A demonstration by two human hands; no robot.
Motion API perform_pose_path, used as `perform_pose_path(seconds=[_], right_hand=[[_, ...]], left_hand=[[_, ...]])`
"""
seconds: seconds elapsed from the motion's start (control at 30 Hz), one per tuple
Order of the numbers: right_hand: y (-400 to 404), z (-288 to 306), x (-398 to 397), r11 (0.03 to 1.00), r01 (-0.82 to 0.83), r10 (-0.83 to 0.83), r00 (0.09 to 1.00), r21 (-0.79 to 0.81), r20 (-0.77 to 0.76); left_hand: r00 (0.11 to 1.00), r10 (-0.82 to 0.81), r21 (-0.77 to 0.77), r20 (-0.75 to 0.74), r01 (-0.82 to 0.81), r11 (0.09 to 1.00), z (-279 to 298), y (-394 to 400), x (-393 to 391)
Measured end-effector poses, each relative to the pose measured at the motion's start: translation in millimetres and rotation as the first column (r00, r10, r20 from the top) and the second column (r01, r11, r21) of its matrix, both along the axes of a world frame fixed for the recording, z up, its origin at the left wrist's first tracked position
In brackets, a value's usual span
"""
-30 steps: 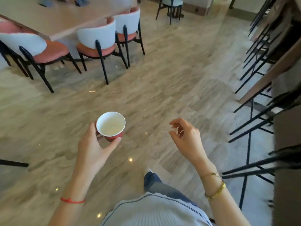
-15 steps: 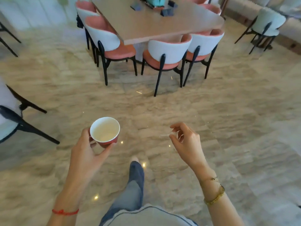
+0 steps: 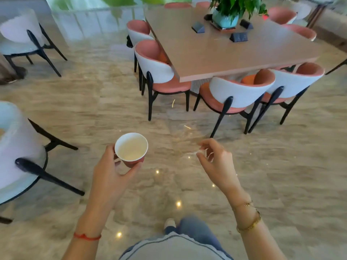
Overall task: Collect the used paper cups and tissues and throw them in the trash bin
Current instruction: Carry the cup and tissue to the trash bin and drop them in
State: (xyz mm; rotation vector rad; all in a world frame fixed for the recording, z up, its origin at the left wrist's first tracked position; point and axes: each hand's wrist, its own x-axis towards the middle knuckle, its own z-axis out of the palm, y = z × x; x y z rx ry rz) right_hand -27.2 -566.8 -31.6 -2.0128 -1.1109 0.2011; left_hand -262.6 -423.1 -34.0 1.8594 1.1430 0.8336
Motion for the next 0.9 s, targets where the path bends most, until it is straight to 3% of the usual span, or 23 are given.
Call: perform_pose_path(seconds=[0.4,0.7,0.9], right_hand=[[287.8,-25.0,130.0,0.984,-0.176,0.175,0.984,-0.028,-0.027],[543.0,-0.2,231.1,0.948,-0.318,0.318,0.947,0.014,-0.041],[679.4,-4.5,267.6,0.921,-0.389,0.387,0.919,-0.012,-0.075]], left_hand=[[0.979,0.199,0.025,-0.048,-0.198,0.98,-14.1,236.0,101.5],[0.943,0.329,0.114,-0.045,-0.323,0.94,20.2,451.9,194.2],[0.919,0.392,0.063,-0.042,-0.389,0.919,12.3,568.5,224.9]])
